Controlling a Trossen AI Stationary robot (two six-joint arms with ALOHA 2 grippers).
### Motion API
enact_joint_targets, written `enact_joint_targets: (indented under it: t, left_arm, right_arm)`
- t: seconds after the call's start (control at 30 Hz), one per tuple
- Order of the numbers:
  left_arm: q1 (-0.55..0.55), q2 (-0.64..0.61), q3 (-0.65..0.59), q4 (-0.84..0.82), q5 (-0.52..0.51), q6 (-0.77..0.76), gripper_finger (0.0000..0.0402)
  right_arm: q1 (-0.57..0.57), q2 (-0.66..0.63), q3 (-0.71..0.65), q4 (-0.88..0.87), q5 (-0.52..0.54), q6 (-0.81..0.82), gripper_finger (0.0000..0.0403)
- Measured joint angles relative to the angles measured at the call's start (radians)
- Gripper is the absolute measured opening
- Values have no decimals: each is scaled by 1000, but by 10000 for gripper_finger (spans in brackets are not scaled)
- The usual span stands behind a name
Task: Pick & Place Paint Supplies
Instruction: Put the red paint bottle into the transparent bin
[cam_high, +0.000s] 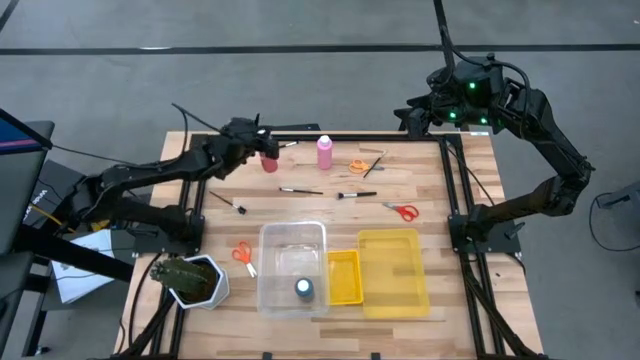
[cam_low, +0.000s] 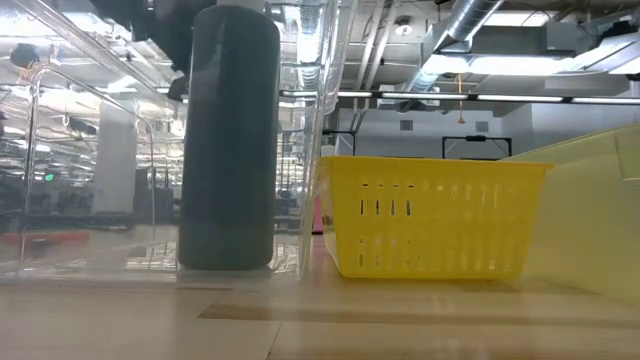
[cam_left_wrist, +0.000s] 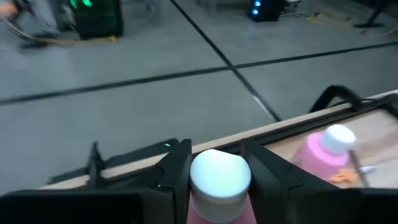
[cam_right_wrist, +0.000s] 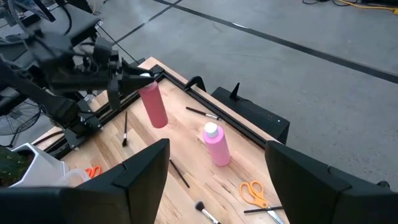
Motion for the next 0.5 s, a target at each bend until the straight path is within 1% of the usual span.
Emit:
enact_joint_targets:
  t: [0.13,0.27,0.4,0.5]
  left_arm:
    - [-75,54,0,8,-167,-10,111]
    - [-137,127,0,13,-317,-87,111]
    - [-180,214,0,17,-408,-195,111]
    - [-197,274,0,56,-421,-242,111]
  right_arm:
    - [0,0,0,0,0,0,260]
    - [0,0,0,0,1,0,260]
    - [0,0,0,1,1,0,260]
    - [0,0,0,1,1,0,260]
